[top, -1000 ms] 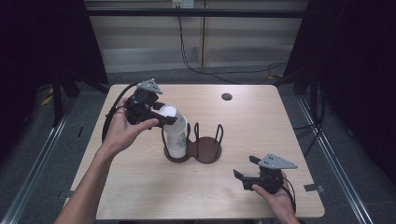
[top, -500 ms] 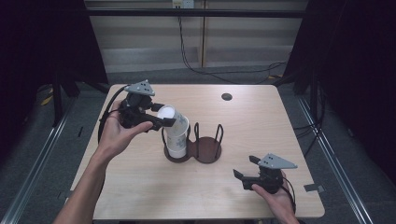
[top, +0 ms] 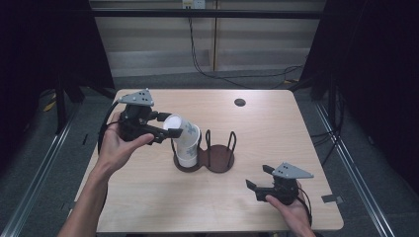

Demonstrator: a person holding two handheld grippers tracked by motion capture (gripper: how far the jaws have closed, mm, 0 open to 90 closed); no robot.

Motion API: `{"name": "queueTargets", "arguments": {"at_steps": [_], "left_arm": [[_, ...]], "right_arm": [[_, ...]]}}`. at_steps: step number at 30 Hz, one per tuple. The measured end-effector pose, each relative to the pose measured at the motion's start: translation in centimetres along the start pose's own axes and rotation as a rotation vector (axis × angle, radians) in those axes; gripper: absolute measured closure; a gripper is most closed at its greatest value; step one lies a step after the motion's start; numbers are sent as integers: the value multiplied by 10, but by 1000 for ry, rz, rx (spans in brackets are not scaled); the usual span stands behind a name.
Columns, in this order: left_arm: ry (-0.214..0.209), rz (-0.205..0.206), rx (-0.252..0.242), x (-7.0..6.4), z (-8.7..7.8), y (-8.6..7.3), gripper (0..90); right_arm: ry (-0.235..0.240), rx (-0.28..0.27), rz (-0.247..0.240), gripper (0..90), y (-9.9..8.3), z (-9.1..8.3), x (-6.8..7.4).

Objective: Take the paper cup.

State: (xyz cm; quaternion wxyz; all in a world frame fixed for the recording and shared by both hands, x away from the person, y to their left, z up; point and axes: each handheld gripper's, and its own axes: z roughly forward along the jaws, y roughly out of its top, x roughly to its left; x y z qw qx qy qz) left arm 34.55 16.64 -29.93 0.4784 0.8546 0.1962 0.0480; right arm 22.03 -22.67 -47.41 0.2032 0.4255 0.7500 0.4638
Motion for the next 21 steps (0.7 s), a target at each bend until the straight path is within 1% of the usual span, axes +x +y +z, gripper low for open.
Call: {"name": "queueTargets", "arguments": {"at_steps": [1, 2, 3, 4, 8, 9, 10, 11, 13, 15, 18, 20, 21], "left_arm": [[14, -5, 4, 0, 0, -2, 365], [19, -5, 5, 0, -1, -4, 365], [2, -13, -4, 1, -1, -7, 365], [-6, -13, -11, 1, -2, -9, 365], [-18, -13, -16, -1, -4, -17, 365], [-19, -8, -18, -2, -5, -19, 365], [-24, -9, -18, -4, -5, -20, 365], [-29, -6, -19, -5, -6, -21, 365], [-44, -3, -24, -5, -8, -24, 365], [-41, 0, -31, -5, -9, -27, 365], [-48, 5, -35, -8, -8, -32, 364], [-62, 11, -39, -10, -7, -34, 364], [-61, 23, -37, -12, -6, -35, 364]], "right_arm": [[1, 0, 1, 177, 0, 0, 0], [0, 0, 3, 177, 0, 0, 0], [1, -5, 6, 177, 0, -1, 1], [3, -9, 8, 177, 0, -2, 1], [6, -29, 11, 171, 5, -4, 3], [9, -34, 4, 170, 7, -4, 3], [24, -36, -9, 170, 11, -4, 7], [24, -36, -9, 170, 11, -4, 7], [31, -38, -28, 170, 15, -1, 11], [38, -33, -44, 169, 17, 2, 16], [52, -31, -59, 168, 21, 5, 20], [63, -41, -63, 168, 26, 6, 23], [66, -48, -68, 167, 29, 7, 25]]}}
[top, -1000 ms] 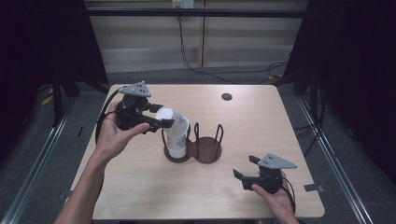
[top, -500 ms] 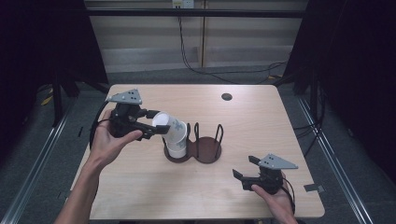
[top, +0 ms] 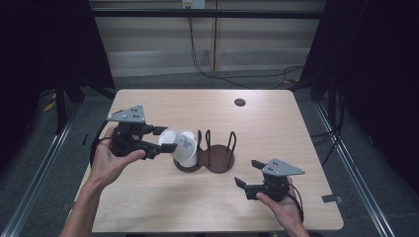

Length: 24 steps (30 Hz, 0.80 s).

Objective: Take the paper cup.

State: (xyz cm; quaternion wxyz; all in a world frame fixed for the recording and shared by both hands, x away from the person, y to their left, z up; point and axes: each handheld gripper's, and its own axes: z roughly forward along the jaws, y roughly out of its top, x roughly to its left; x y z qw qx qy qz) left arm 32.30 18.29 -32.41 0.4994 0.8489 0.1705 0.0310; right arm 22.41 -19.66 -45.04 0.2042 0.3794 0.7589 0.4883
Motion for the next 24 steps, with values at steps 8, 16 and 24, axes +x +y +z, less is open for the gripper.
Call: {"name": "queueTargets", "arguments": {"at_steps": [8, 16, 24], "left_arm": [[-19, 9, -15, -4, -1, -14, 363], [-52, 2, 5, -5, 5, -23, 362], [-110, -28, 16, -9, 19, -38, 363]], "right_arm": [[60, -15, -39, 157, 17, 14, 17], [163, -16, -57, 140, 36, 30, 30], [265, -23, -98, 174, 56, 43, 43]]}}
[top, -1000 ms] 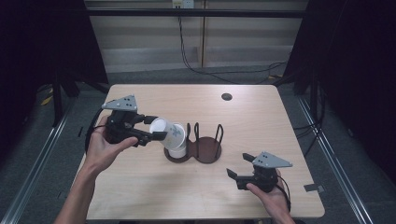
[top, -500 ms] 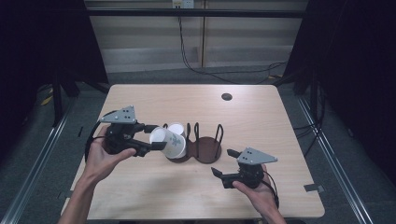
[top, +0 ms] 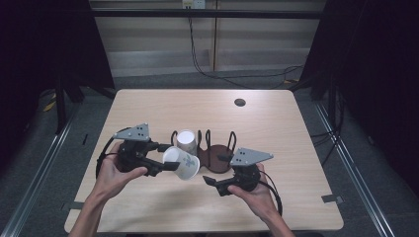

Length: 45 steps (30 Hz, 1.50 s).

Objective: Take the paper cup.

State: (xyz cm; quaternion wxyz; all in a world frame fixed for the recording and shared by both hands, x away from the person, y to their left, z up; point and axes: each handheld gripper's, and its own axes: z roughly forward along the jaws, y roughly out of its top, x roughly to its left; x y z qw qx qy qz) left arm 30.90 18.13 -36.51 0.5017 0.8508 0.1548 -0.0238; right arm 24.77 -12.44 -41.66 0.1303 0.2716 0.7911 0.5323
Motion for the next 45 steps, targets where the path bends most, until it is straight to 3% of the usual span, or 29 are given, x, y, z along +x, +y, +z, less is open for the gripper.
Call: {"name": "queueTargets", "arguments": {"at_steps": [2, 4, 18, 20, 22, 27, 30, 35, 45], "left_arm": [[6, -3, 26, 0, 4, -2, 362], [-13, -7, 14, 0, 5, -4, 363], [-16, -23, 19, -8, 2, -12, 364], [-41, -42, -3, -8, 3, -13, 364], [-26, -39, 23, -8, 5, -14, 365], [-31, -39, -1, -10, 7, -13, 366], [-44, -45, 5, -12, 9, -11, 366], [-78, -57, -5, -12, 11, -10, 367], [-94, -50, -6, -15, 14, -7, 367]], "right_arm": [[17, 1, -3, 169, 2, 5, 1], [30, -3, -9, 167, 4, 9, 2], [141, -65, -12, 154, 1, 21, 8], [144, -66, -21, 154, 1, 24, 9], [151, -68, -27, 154, 0, 26, 10], [169, -76, -35, 158, -2, 31, 11], [196, -90, -22, 158, -3, 35, 10], [201, -84, -51, 155, -3, 40, 13], [224, -79, -73, 201, -7, 47, 18]]}}
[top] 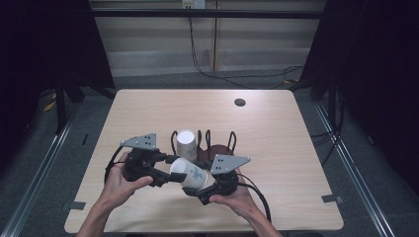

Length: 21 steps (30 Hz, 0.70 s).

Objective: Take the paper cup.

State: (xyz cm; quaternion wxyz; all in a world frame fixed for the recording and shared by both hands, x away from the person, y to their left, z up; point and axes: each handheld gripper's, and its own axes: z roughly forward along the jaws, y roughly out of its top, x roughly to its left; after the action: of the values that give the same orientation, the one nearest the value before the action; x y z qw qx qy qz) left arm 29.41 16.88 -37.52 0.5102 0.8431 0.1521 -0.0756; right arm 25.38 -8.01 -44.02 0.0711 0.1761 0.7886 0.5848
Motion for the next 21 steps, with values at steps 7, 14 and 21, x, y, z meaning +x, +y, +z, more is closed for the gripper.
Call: {"name": "queueTargets", "arguments": {"at_steps": [7, 14, 21], "left_arm": [[-4, -9, -17, 1, -3, 2, 367], [-22, -29, -17, 7, -3, 0, 366], [-24, -39, -16, 9, 0, 0, 360]], "right_arm": [[-2, -17, -7, 272, 1, -1, -1], [-1, -7, -5, 285, 1, -3, -2], [-4, 9, 10, 290, 1, -4, -4]]}}
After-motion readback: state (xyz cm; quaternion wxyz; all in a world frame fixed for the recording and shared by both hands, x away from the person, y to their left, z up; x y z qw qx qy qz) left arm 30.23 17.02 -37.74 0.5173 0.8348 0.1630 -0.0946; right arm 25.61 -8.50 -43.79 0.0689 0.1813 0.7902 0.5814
